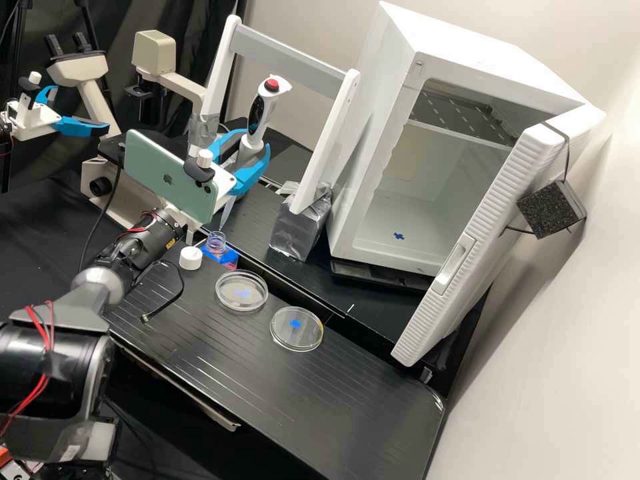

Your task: Use the pipette

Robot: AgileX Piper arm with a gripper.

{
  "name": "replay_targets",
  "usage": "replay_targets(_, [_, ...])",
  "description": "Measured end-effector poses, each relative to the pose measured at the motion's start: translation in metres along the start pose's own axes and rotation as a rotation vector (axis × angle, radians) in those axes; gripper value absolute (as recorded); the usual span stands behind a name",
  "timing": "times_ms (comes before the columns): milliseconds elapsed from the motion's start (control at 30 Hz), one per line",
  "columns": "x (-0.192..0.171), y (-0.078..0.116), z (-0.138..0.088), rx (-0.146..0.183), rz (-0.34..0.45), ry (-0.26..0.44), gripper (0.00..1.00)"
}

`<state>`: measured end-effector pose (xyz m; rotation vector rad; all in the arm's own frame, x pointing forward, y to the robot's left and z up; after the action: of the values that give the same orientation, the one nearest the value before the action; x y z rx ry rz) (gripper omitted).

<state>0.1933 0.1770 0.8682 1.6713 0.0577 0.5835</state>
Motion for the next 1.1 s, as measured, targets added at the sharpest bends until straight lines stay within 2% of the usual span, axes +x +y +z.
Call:
replay_targets(167, [-0.006,0.023,0.003,-0.031,-0.046,0.059,0.00])
replay_targets(300, [-0.011,0.035,0.012,-0.082,-0.087,0.049,0.00])
replay_targets(333, [-0.013,0.037,0.015,-0.083,-0.097,0.044,0.00])
replay_targets(433, [-0.019,0.046,0.024,-0.134,-0.132,0.026,0.00])
replay_targets(533, [-0.023,0.053,0.030,-0.148,-0.144,0.005,0.00])
replay_targets(567, [-0.025,0.057,0.034,-0.164,-0.146,-0.005,0.00])
replay_targets(633, [-0.027,0.064,0.038,-0.165,-0.142,-0.025,0.00])
replay_targets(800, [-0.031,0.077,0.045,-0.132,-0.108,-0.068,0.00])
replay_targets(900, [-0.033,0.080,0.044,-0.133,-0.105,-0.067,0.00])
replay_targets(1100, [-0.034,0.078,0.041,-0.158,-0.128,-0.040,0.00])
